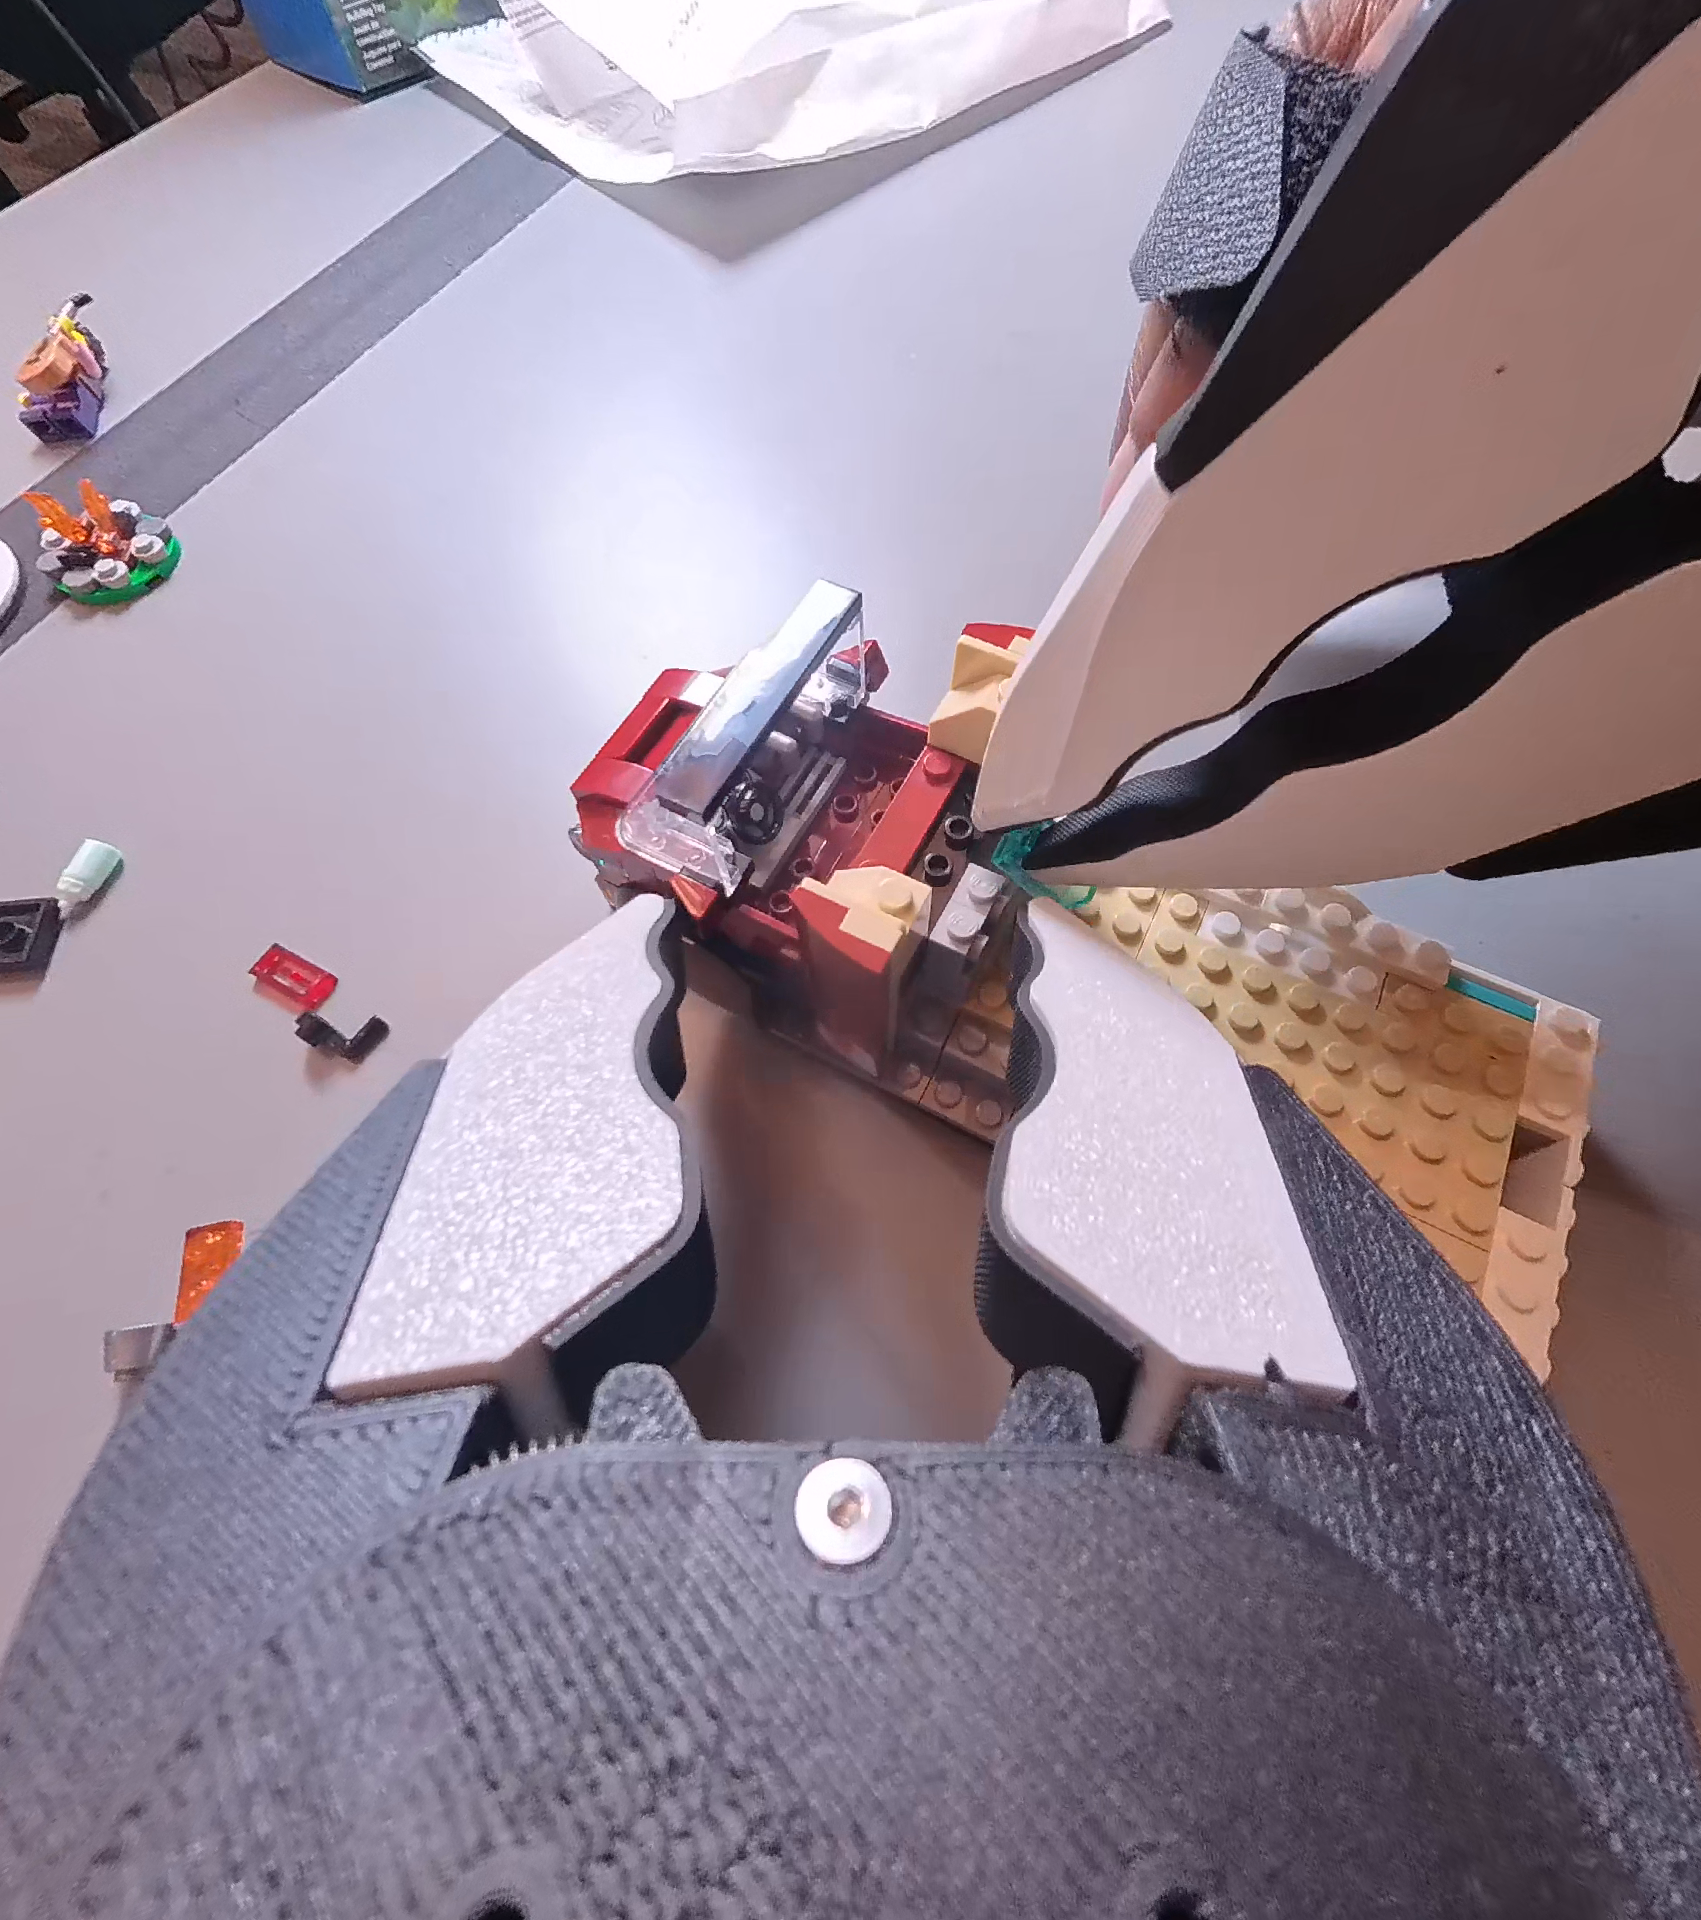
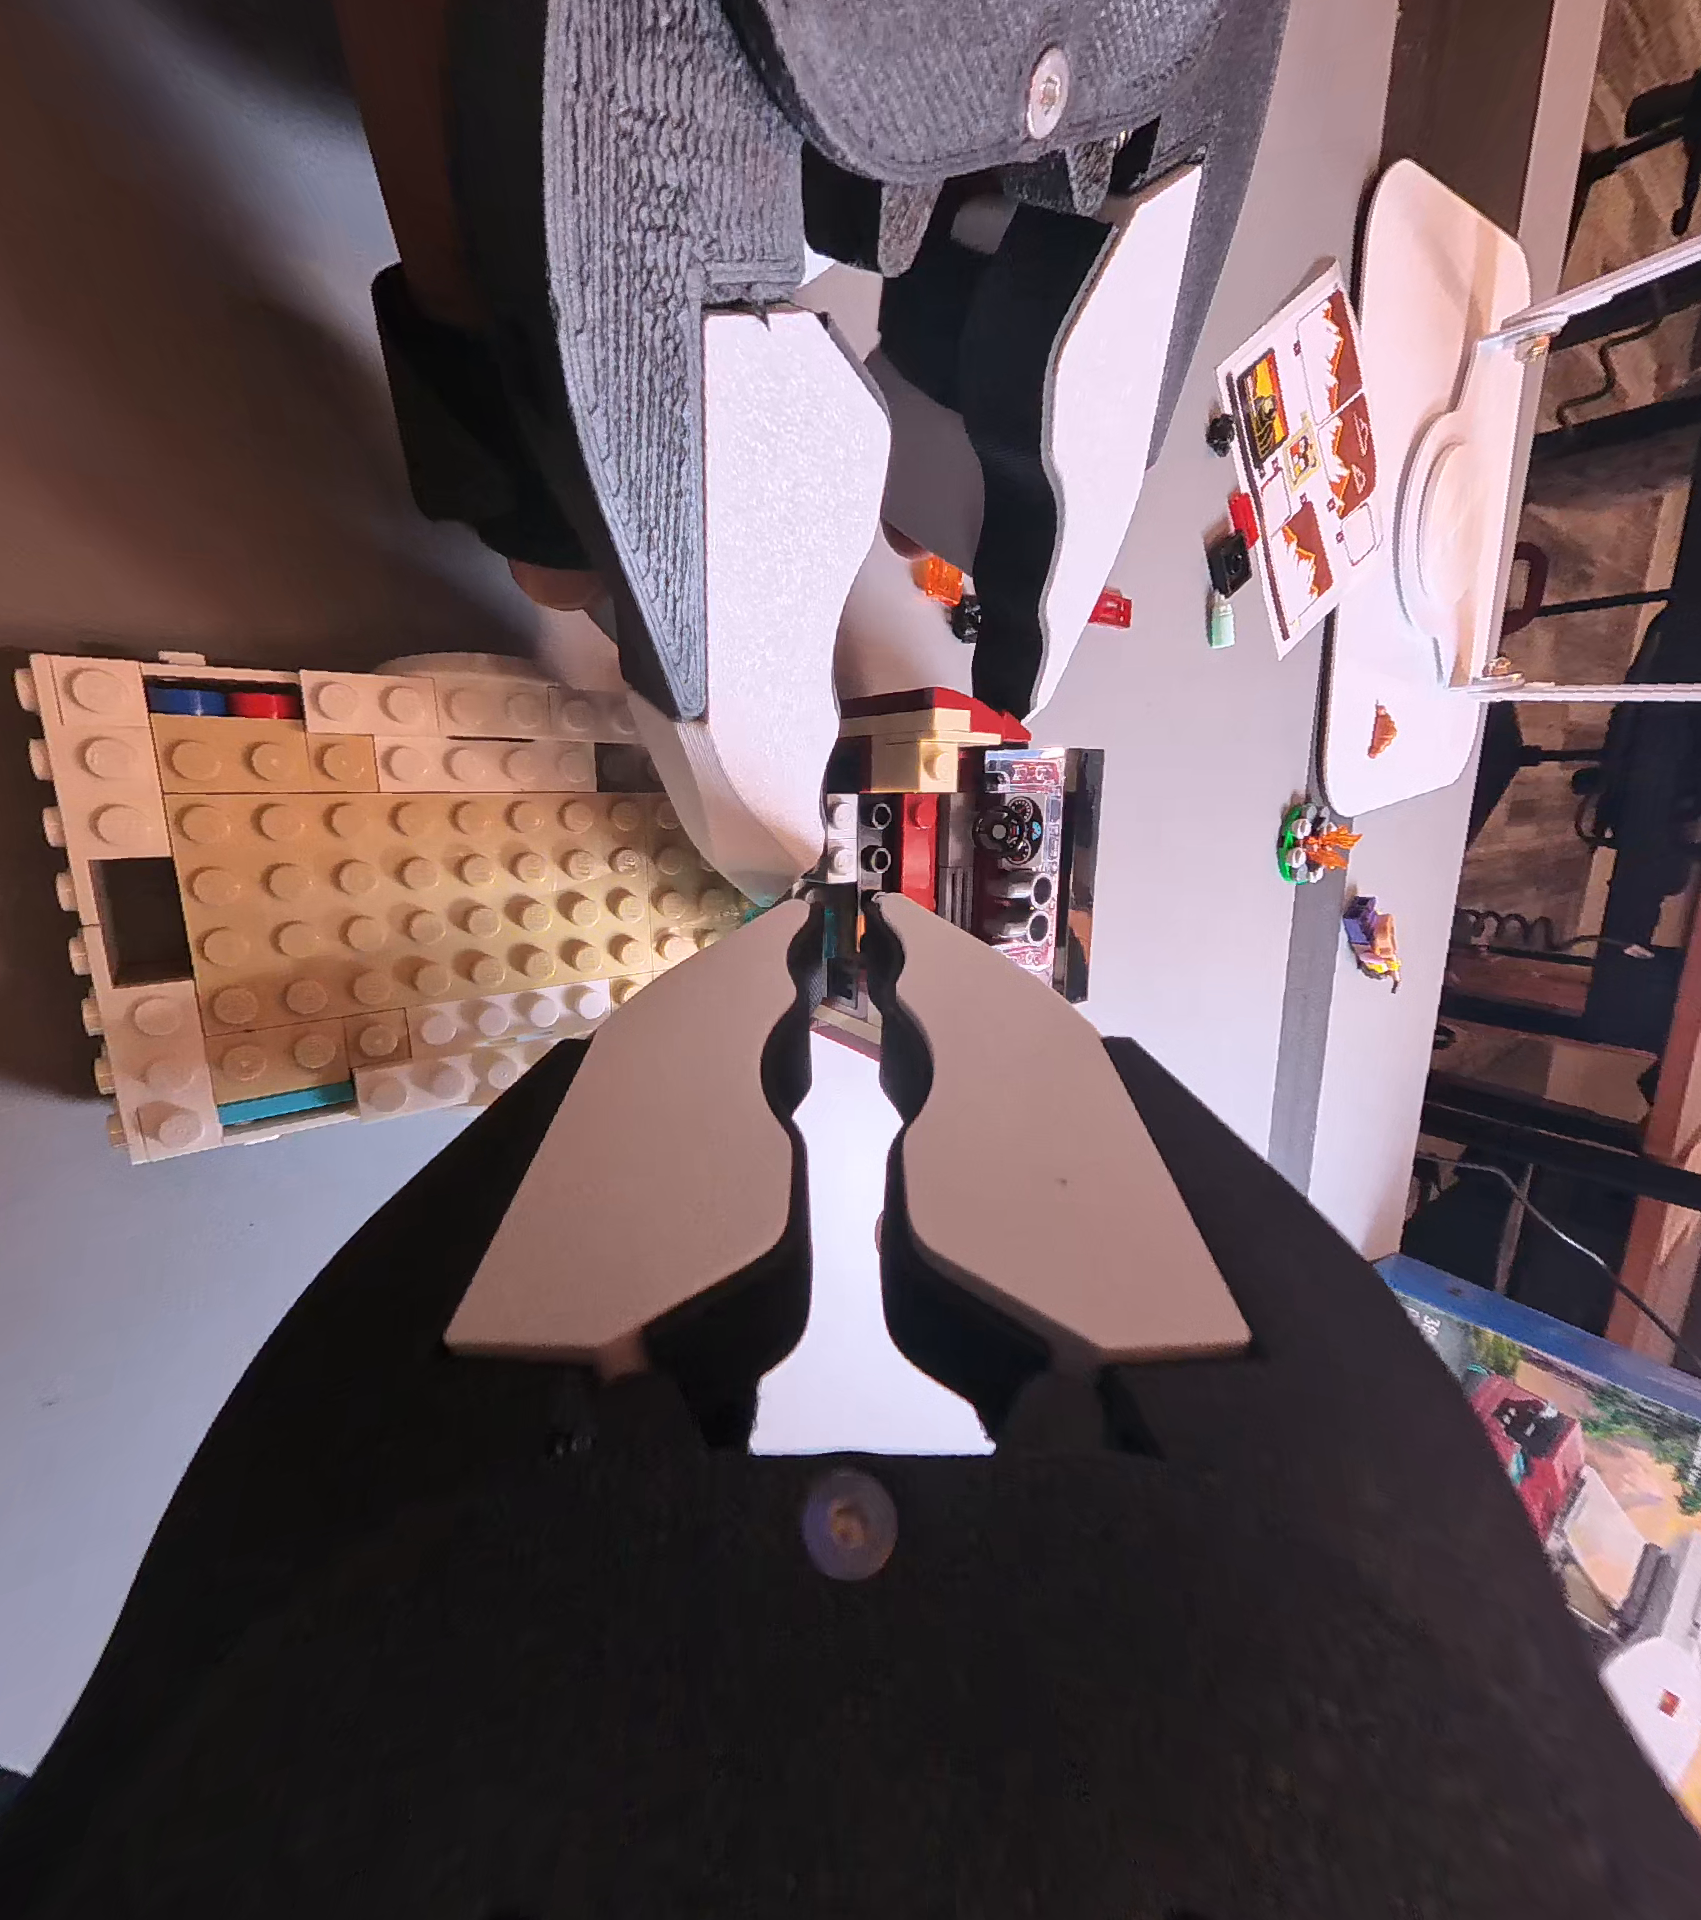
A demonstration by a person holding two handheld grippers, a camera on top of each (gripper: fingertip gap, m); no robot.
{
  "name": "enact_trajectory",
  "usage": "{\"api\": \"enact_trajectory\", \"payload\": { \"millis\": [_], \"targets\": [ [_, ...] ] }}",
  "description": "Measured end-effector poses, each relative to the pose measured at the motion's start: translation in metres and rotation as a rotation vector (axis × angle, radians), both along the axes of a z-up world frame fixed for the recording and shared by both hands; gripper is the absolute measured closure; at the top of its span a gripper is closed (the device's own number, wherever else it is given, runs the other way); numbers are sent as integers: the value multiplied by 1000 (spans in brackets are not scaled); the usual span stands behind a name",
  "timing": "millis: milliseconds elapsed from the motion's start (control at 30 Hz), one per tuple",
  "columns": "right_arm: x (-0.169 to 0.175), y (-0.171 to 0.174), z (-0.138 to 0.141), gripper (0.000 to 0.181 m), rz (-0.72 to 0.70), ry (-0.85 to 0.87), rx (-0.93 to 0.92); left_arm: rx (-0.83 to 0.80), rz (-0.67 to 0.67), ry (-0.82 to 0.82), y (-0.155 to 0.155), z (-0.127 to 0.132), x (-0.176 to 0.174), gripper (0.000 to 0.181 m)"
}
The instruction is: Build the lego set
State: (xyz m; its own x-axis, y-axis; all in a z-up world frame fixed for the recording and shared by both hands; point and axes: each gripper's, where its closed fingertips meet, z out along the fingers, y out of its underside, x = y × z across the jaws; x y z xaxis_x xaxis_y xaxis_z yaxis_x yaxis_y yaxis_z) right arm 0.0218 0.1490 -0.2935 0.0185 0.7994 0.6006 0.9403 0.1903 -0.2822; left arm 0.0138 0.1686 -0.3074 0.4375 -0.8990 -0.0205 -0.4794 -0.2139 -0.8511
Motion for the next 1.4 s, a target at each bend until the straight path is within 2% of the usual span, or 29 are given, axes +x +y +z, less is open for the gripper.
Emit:
{"api": "enact_trajectory", "payload": {
  "millis": [367, 633, 733, 967, 1100, 1400],
  "targets": [
    [1, -5, 2, 177, -25, 80, -31, -2, -7, 0, -2, -1, 0, 120],
    [3, -5, -3, 180, -10, 58, -35, 0, -11, 5, -3, -2, 0, 120],
    [0, -6, 4, 180, 32, 45, -16, 1, -16, 7, -3, -2, 0, 119],
    [-4, -4, 4, 180, 221, -115, 24, 12, -17, -1, -2, 1, 1, 115],
    [-7, -4, 5, 180, 299, -117, 30, 20, -2, 3, 1, 1, 2, 112],
    [-7, 1, 5, 179, 303, -54, 7, 37, 42, 16, 6, 2, 3, 105]
  ]
}}
